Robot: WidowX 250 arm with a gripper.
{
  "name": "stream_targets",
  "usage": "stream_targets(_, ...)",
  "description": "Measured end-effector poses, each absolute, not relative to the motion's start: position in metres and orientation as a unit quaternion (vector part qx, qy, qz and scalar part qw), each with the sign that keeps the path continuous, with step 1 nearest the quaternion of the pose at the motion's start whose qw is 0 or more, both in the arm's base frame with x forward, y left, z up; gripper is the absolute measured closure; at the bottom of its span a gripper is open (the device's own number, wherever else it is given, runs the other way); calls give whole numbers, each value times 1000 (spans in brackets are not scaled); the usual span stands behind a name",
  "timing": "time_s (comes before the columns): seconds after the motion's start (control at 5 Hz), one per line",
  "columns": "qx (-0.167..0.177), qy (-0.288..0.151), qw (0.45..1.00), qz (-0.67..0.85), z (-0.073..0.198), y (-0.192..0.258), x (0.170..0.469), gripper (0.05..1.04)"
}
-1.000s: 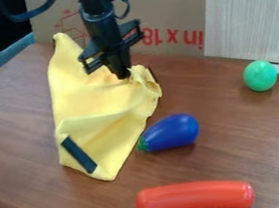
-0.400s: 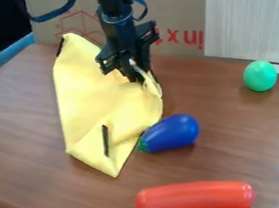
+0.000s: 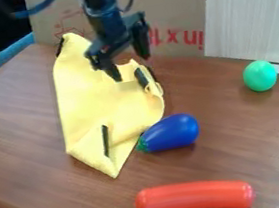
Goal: Fold the cloth from bottom left to top right
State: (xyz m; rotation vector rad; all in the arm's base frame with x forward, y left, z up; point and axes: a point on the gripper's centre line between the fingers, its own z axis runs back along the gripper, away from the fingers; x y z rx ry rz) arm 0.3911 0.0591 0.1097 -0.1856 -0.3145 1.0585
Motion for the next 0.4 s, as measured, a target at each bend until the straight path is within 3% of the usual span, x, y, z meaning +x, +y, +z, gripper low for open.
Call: stream_targets(0.4, -144, -174, 842, 489, 156, 100, 348, 84)
